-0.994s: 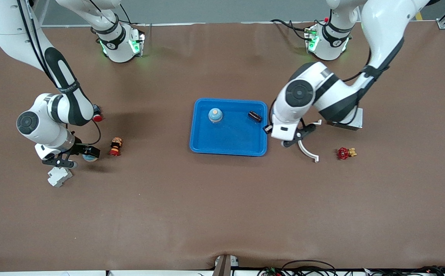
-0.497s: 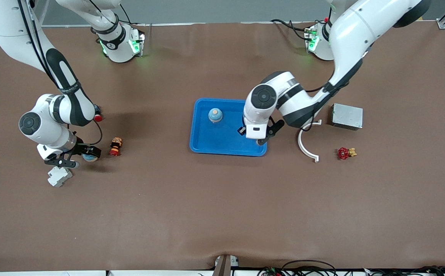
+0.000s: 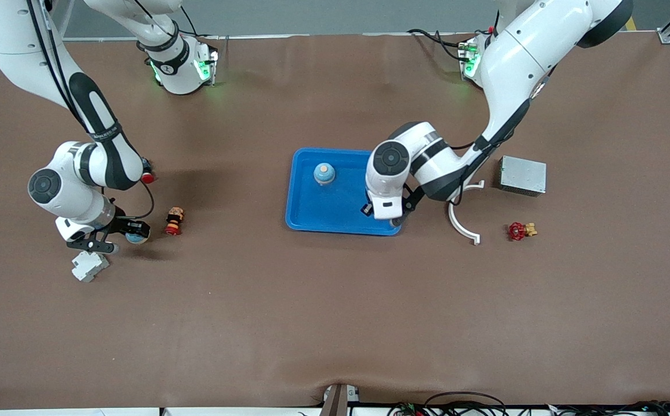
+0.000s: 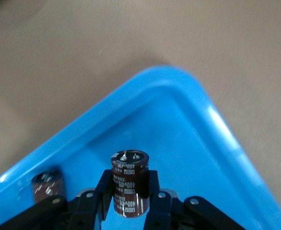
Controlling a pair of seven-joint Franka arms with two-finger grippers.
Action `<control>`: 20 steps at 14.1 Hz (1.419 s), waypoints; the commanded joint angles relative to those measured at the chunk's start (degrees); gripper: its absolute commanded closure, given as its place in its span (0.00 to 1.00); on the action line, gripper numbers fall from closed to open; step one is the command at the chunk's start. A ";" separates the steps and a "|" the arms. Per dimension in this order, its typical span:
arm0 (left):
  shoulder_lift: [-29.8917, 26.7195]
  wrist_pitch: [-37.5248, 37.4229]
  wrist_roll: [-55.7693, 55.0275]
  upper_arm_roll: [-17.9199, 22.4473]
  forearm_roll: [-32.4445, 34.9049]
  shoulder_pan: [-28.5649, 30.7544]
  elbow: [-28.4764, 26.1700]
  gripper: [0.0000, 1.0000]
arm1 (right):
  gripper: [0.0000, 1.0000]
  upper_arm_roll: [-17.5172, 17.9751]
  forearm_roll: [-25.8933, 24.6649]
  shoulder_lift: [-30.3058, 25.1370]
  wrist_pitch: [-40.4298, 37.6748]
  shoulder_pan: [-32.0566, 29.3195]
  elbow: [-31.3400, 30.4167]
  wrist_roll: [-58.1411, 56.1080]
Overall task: Place electrolytic capacitor and blue bell in tray
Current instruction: 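Lower the capacitor into the tray while the right gripper carries the bell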
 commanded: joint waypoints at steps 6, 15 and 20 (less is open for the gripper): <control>1.90 1.10 -1.32 0.46 0.81 -0.82 -0.07 0.00 | 1.00 0.65 1.30 -8.67 -16.51 10.74 3.52 19.33; -11.36 -11.02 -1.09 -0.50 -0.86 2.60 0.90 0.00 | 1.00 0.65 3.06 -9.73 -15.72 32.28 7.29 56.70; -16.03 -27.43 19.81 -1.91 -6.74 8.39 10.02 0.00 | 1.00 0.65 2.54 -8.42 -12.65 40.29 8.53 70.51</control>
